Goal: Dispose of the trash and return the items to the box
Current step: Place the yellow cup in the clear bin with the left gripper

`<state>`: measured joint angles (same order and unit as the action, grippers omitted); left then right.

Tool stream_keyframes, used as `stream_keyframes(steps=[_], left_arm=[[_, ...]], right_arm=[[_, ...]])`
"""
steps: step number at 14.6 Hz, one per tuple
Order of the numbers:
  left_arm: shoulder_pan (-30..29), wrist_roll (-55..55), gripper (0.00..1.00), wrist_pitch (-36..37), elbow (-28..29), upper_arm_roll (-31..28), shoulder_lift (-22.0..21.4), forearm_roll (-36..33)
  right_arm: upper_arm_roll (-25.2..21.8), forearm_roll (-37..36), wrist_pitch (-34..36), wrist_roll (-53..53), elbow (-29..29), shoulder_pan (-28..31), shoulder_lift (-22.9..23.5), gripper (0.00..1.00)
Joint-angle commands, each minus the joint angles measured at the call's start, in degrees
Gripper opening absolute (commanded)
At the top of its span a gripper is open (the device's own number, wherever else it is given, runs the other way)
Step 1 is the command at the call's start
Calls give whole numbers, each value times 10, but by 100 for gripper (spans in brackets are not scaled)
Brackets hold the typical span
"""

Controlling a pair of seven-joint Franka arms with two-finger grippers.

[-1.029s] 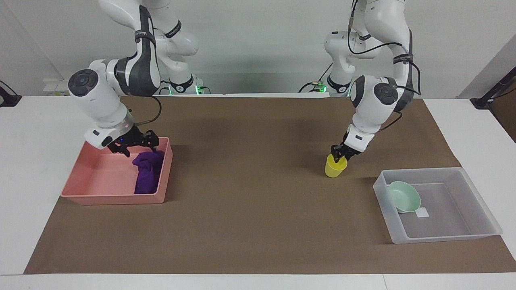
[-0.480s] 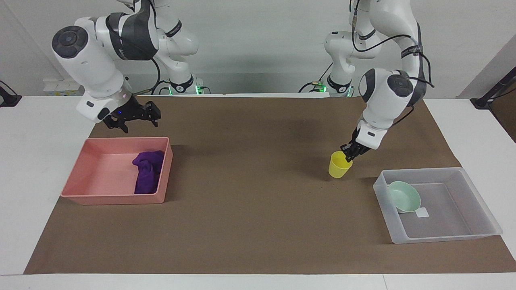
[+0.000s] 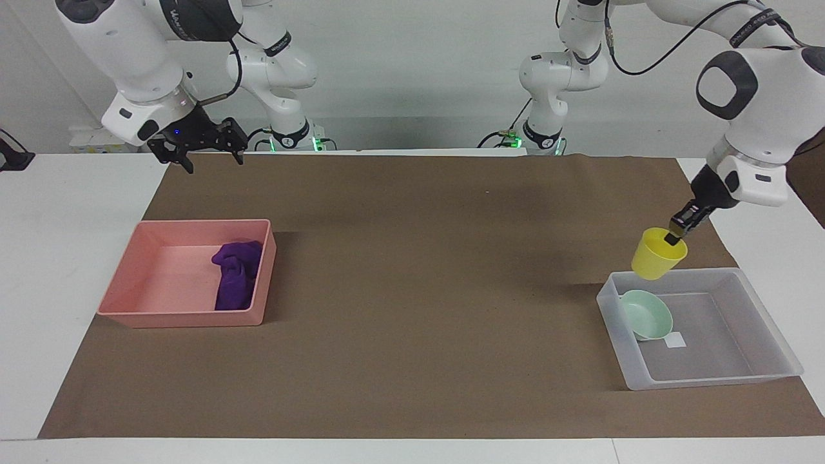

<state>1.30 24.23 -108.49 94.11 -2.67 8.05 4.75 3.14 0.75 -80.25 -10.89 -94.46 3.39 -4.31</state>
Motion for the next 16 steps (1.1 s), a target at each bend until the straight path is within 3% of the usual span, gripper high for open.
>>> stream_keyframes(steps=[1,4,8,9,10,11,12,13,16], left_arm=[[-18,6,0,-58,-12,6,62,-12],[-21,-29,0,-140,72,6,69,-12],[-18,-57,3,-176,93,6,90,-15],[-17,-67,30,-175,94,6,90,-17],[-17,-68,66,-174,92,6,90,-17],[-14,-67,85,-168,85,5,89,-19],[-11,-68,96,-161,78,5,81,-26],[-10,-70,100,-135,69,6,62,-30],[10,-128,100,-43,66,11,-18,-50]], right_arm=[[1,5,7,3,-16,7,-13,99],[1,4,-21,8,-66,2,-38,99],[1,3,-20,8,-67,2,-39,99],[1,3,-20,8,-67,3,-39,99],[1,3,-20,8,-67,4,-39,99],[1,3,-20,8,-67,4,-39,99],[1,3,-21,8,-66,3,-39,99],[1,3,-23,9,-66,2,-39,99],[1,3,-23,10,-66,3,-38,99]])
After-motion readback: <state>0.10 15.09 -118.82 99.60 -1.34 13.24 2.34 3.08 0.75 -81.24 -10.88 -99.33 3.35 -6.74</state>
